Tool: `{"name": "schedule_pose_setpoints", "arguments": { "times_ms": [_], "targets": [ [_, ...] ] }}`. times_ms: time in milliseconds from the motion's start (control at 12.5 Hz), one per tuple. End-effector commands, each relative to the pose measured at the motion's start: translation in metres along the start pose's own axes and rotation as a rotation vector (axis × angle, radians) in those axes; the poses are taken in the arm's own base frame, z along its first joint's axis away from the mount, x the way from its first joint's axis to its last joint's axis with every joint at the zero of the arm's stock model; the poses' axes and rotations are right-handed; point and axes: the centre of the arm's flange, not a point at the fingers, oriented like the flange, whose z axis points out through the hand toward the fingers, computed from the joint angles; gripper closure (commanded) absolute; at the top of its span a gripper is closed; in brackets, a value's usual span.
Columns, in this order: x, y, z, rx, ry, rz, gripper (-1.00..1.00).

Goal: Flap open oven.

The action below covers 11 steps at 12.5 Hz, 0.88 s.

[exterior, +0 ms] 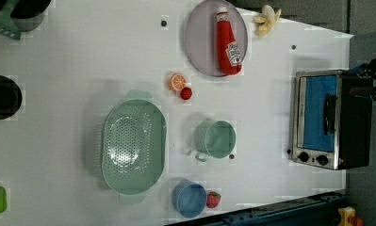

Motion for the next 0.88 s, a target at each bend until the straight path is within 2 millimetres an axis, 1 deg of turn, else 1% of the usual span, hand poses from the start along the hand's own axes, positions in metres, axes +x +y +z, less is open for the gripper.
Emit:
{"name": "schedule_pose_setpoints", "arguments": {
  "times_ms": [80,240,400,480,640,880],
  "targets": [
    [-0.0673,0.1065,-0.0765,-0.010,-0.030,0.180,-0.59],
    [-0.0672,0.1065,-0.0763,-0.010,-0.030,0.180,-1.00],
    [-0.0673,0.1065,-0.0764,-0.010,-0.030,0.180,-1.00],
    [-0.0673,0.1065,-0.0763,-0.010,-0.030,0.180,-0.90],
    [-0.0672,0.1065,-0.0760,-0.011,-0.031,0.180,-0.38],
    [-0.0662,0.1082,-0.0731,-0.015,-0.037,0.184,0.32]
  ]
}}
